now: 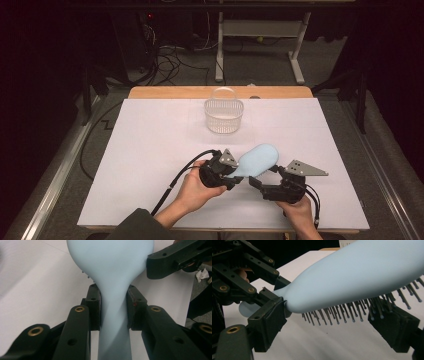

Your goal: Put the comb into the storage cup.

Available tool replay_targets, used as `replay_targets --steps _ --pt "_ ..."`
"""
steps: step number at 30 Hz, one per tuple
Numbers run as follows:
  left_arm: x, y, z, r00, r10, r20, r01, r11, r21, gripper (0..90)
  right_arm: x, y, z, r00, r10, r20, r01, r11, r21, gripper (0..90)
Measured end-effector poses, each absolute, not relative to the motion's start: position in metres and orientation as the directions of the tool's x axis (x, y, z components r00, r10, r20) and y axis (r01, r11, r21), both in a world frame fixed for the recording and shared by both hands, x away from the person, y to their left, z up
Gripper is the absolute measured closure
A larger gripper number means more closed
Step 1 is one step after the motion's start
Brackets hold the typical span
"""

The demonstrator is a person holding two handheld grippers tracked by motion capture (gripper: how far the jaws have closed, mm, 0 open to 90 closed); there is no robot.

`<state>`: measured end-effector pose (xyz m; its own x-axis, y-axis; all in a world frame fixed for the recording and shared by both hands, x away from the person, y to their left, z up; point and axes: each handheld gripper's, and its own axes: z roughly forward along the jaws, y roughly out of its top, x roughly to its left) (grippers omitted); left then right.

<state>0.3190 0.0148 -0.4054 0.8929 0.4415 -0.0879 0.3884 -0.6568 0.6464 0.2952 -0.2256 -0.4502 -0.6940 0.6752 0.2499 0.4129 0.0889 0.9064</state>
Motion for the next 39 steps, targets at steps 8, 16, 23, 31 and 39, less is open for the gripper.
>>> replay_targets --steps 8,16,23,31,39 --pt "0.318 0.009 -0.407 0.897 0.432 -0.094 0.386 -0.662 0.643 69.2 0.298 -0.223 -0.448 -0.688 0.675 0.266 0.418 0.070 0.906 14.2" --pt "0.317 0.004 -0.406 0.898 0.431 -0.087 0.381 -0.664 0.644 69.2 0.300 -0.219 -0.444 -0.678 0.682 0.275 0.419 0.051 0.906 15.3" --pt "0.317 0.004 -0.406 0.895 0.438 -0.087 0.387 -0.664 0.640 69.2 0.302 -0.217 -0.440 -0.675 0.687 0.268 0.424 0.064 0.903 18.0" --pt "0.318 0.008 -0.404 0.891 0.446 -0.078 0.389 -0.666 0.637 69.2 0.305 -0.214 -0.433 -0.684 0.669 0.291 0.433 0.052 0.900 27.7" --pt "0.318 0.010 -0.405 0.889 0.451 -0.087 0.398 -0.663 0.634 69.3 0.308 -0.216 -0.419 -0.679 0.637 0.364 0.480 0.011 0.877 42.1"
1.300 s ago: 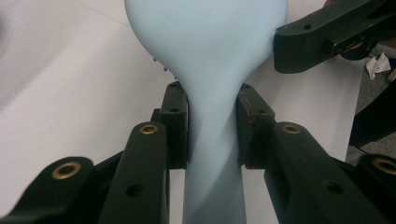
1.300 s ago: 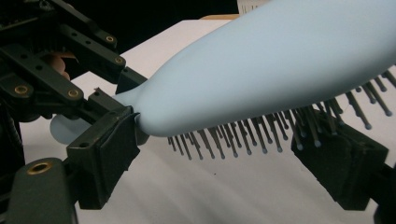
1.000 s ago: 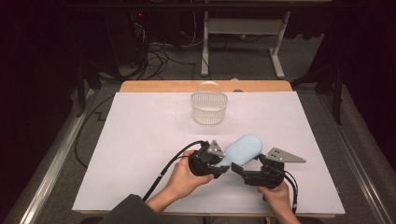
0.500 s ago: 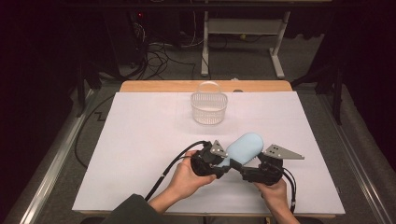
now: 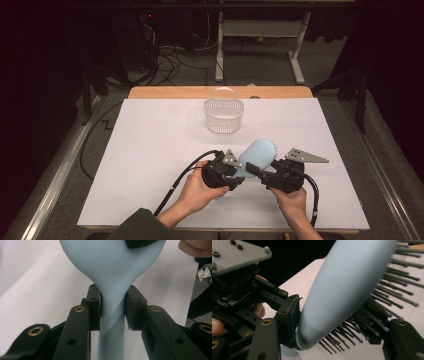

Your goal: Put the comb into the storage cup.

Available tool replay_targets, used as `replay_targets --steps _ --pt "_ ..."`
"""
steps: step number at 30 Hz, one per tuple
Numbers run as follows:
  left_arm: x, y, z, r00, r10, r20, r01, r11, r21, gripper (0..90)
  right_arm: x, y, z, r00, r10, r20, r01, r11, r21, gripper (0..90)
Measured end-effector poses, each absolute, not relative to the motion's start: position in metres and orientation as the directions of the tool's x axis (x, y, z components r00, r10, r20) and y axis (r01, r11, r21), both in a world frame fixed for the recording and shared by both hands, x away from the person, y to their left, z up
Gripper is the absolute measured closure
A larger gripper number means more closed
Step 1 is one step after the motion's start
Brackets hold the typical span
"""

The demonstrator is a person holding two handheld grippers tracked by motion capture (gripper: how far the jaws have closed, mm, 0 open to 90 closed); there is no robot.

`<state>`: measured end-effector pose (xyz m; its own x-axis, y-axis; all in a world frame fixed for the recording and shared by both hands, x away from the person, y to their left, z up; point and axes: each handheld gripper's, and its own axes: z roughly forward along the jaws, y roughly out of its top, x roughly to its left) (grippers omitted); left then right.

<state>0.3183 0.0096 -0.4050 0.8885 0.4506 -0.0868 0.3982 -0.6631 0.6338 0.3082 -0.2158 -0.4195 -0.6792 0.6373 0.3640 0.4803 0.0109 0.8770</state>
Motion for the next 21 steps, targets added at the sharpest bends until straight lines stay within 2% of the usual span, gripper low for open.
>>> replay_targets --steps 11,21 --pt "0.318 0.014 -0.402 0.889 0.448 -0.093 0.399 -0.661 0.636 69.3 0.311 -0.212 -0.410 -0.686 0.589 0.426 0.540 0.020 0.842 52.4" --pt "0.315 0.029 -0.399 0.878 0.467 -0.103 0.411 -0.629 0.660 68.9 0.312 -0.200 -0.401 -0.693 0.575 0.436 0.547 0.024 0.837 55.1"
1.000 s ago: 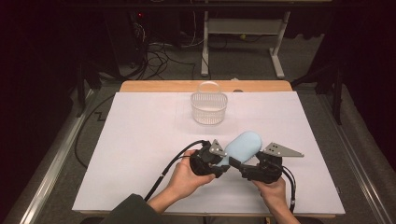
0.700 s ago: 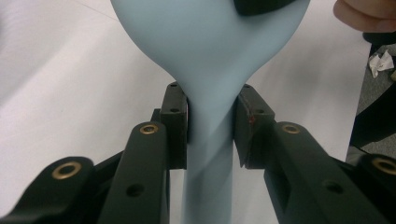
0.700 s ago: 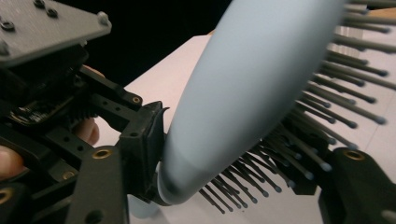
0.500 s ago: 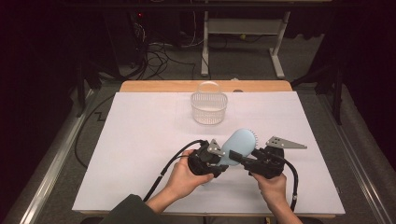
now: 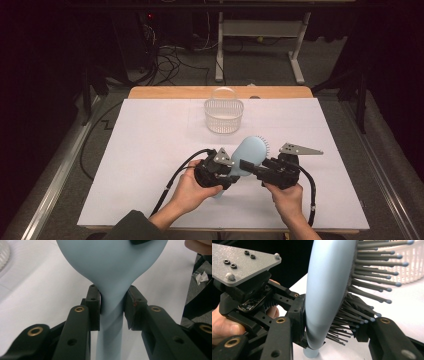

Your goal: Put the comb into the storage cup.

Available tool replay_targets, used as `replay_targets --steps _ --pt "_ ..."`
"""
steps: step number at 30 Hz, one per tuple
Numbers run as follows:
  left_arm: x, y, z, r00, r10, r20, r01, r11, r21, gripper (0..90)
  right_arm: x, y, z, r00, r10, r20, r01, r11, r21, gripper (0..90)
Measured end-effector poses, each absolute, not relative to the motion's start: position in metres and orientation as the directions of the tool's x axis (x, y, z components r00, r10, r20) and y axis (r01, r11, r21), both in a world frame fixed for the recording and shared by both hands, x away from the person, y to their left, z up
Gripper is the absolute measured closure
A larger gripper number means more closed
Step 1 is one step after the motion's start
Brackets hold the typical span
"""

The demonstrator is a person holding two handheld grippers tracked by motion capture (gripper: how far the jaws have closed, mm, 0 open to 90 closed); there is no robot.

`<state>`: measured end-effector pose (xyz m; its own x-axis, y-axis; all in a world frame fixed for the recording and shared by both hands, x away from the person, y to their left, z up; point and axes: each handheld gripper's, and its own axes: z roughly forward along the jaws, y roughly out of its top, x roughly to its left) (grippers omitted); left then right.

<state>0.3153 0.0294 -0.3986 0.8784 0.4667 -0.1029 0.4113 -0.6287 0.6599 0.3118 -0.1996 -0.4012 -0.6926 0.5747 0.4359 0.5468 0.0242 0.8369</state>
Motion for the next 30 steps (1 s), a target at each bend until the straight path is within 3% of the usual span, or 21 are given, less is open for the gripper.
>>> replay_targets --steps 6,19,26,30 --pt "0.319 0.041 -0.402 0.868 0.481 -0.124 0.432 -0.608 0.667 64.7 0.317 -0.187 -0.399 -0.699 0.572 0.428 0.553 0.054 0.832 55.6" --pt "0.319 0.054 -0.405 0.847 0.515 -0.132 0.455 -0.573 0.681 45.7 0.322 -0.189 -0.388 -0.701 0.580 0.415 0.549 0.069 0.833 55.7" --pt "0.323 0.061 -0.409 0.834 0.535 -0.135 0.472 -0.564 0.677 30.2 0.324 -0.195 -0.387 -0.696 0.583 0.419 0.552 0.062 0.832 55.7" --pt "0.321 0.069 -0.408 0.832 0.545 -0.108 0.450 -0.547 0.706 29.4 0.325 -0.198 -0.386 -0.695 0.583 0.421 0.555 0.062 0.829 55.6"
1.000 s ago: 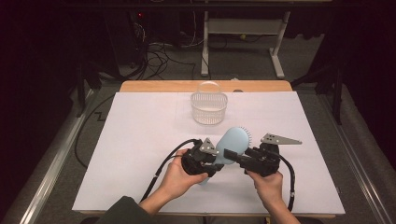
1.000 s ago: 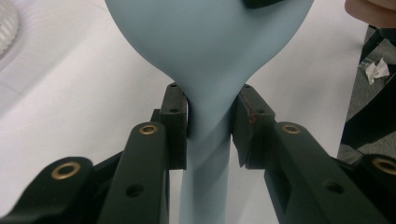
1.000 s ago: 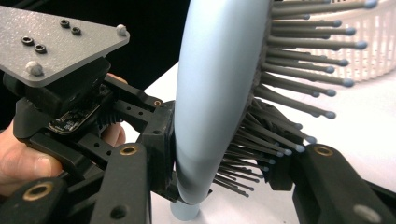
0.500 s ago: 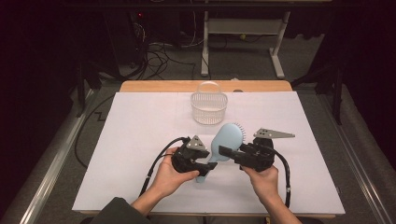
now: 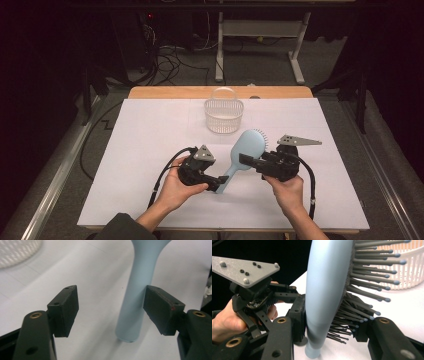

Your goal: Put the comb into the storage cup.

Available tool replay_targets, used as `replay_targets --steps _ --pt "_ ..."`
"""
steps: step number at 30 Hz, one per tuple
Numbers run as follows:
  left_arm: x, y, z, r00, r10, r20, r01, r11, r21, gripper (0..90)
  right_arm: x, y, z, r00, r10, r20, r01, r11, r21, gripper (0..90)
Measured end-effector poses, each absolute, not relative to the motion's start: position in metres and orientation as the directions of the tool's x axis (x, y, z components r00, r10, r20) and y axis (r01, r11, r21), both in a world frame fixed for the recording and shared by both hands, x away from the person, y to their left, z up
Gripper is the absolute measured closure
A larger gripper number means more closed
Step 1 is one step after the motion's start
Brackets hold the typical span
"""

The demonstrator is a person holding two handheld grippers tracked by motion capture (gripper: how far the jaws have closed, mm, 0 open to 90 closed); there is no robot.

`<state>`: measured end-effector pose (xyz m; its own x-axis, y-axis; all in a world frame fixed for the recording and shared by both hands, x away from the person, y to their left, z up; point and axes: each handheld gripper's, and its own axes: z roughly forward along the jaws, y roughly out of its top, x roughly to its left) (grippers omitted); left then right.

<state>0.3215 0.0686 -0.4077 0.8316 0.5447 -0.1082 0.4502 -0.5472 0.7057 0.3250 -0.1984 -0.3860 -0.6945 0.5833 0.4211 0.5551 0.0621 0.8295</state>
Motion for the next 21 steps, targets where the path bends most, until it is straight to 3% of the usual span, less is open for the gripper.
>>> replay_targets --steps 8,21 --pt "0.320 0.095 -0.409 0.799 0.592 -0.108 0.458 -0.481 0.748 22.0 0.324 -0.206 -0.384 -0.685 0.592 0.424 0.561 0.058 0.826 55.6" --pt "0.316 0.141 -0.413 0.734 0.673 -0.094 0.477 -0.411 0.777 21.8 0.329 -0.217 -0.380 -0.655 0.620 0.432 0.580 0.046 0.814 55.6"
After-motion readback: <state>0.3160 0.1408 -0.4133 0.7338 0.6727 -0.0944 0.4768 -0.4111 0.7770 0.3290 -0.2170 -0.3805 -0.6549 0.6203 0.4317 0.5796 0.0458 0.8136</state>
